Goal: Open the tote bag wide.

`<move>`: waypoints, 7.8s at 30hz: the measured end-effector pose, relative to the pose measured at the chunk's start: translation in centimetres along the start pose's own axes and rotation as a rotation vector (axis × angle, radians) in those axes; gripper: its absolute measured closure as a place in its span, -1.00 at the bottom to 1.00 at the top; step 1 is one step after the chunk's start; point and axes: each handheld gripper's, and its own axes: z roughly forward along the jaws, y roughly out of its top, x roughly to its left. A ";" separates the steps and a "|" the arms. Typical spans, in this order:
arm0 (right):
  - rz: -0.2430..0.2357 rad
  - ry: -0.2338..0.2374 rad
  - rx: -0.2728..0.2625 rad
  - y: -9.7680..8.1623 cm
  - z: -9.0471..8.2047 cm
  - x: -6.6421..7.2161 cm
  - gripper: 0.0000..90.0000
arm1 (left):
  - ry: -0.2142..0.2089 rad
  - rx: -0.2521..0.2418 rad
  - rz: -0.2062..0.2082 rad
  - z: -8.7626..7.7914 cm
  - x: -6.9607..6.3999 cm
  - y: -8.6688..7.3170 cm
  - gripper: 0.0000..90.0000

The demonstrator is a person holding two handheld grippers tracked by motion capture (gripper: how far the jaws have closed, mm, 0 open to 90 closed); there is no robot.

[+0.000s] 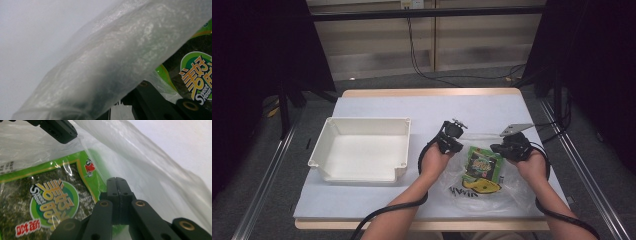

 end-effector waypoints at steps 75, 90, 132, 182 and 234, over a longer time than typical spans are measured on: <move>0.149 0.160 0.056 -1.9 0.5 -0.5 0.69 | -0.006 0.019 0.044 0.9 -0.4 0.0 0.85; -0.015 0.171 0.021 -1.4 -1.5 1.0 1.00 | -0.015 -0.018 0.016 -0.4 0.0 0.3 0.82; -0.169 0.146 -0.027 0.1 -2.3 3.0 1.00 | -0.243 0.029 -0.008 -1.3 -0.7 0.9 0.09; -0.113 0.231 -0.001 1.8 -5.0 1.4 0.83 | -0.266 -0.016 0.064 -5.9 -0.2 1.3 -0.37; -0.222 0.152 -0.036 2.5 -6.4 2.7 0.03 | -0.318 0.151 0.305 -7.3 -2.7 4.7 -0.04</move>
